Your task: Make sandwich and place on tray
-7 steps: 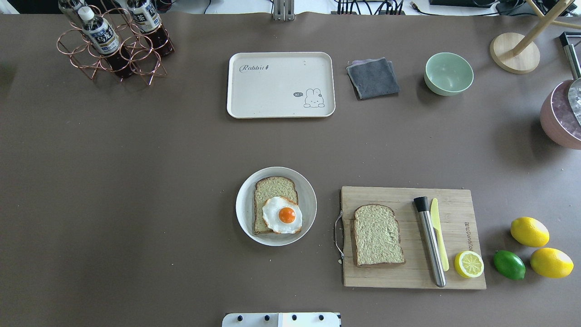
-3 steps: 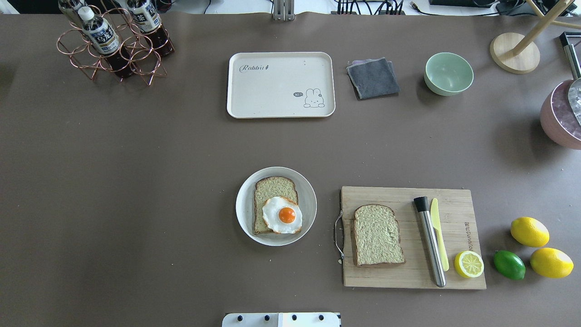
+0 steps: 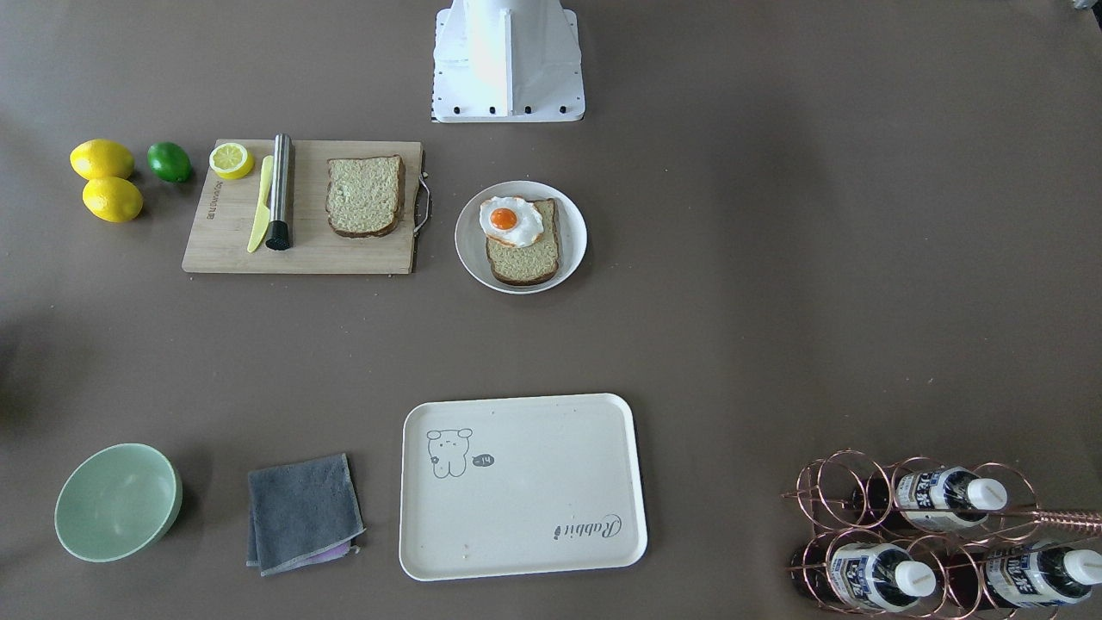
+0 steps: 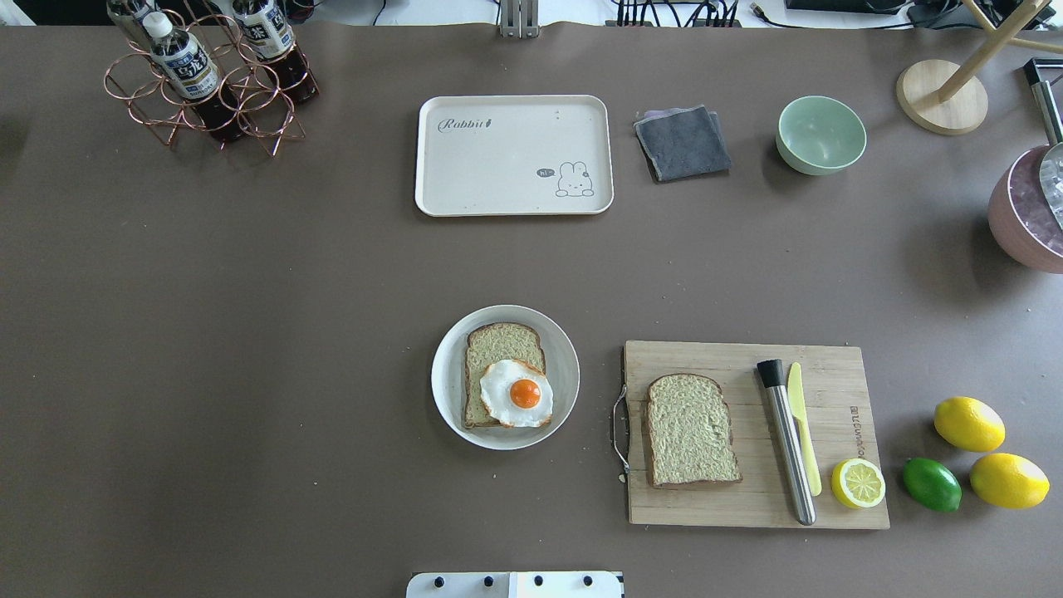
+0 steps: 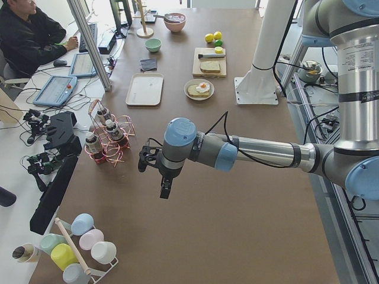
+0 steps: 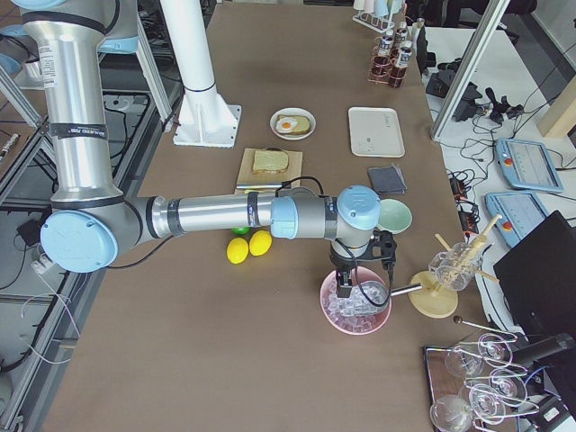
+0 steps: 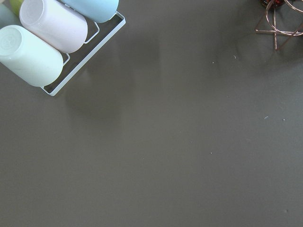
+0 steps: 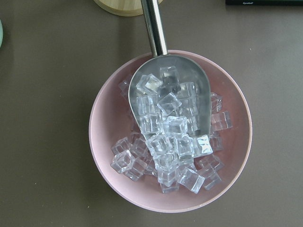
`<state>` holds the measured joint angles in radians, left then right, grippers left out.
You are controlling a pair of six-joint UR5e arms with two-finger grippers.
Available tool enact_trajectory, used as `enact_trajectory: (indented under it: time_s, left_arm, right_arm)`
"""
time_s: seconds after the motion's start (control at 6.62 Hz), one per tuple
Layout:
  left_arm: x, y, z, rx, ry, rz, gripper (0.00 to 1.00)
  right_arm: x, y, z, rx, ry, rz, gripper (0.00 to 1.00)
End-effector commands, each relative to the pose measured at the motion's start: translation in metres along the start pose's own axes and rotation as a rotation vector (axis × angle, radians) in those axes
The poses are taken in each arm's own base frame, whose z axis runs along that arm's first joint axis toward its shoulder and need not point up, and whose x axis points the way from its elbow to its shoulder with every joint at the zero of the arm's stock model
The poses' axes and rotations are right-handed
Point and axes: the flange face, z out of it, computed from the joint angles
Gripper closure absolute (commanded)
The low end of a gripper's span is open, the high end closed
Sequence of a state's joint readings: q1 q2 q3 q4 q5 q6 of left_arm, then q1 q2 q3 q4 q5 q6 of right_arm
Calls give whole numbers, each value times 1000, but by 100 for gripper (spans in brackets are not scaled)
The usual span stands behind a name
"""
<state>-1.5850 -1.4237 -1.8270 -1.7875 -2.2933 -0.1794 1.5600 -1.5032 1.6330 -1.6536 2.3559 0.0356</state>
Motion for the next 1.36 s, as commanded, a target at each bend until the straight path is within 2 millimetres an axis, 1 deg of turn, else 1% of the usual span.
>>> enact_trajectory:
  time_s: [0.0, 0.3, 0.45, 0.6, 0.76, 0.91, 1.06, 1.21]
  left_arm:
    - [2, 0, -2, 4, 2, 2, 2]
    - [1, -1, -1, 1, 2, 0, 2]
    - [7, -1, -2, -1, 36, 4, 2]
    - [31, -4, 2, -14, 86, 42, 2]
    - [43, -6, 4, 14, 102, 102, 2]
    - [57, -4, 5, 38, 157, 164, 2]
    - [74, 0, 5, 42, 251, 217, 2]
    - [83, -3, -2, 69, 287, 152, 2]
  right_arm:
    - [0, 3, 0, -1, -2, -1, 0]
    - [-1, 3, -1, 3, -2, -4, 0]
    - [-3, 4, -3, 6, -2, -8, 0]
    - [-15, 3, -12, 26, -4, -31, 0]
    - [-44, 2, -16, 35, -8, -84, 0]
    - [-72, 2, -17, 38, -15, -138, 0]
    - [-90, -1, -18, 40, -24, -173, 0]
    - [-115, 2, -21, 37, -85, -214, 0]
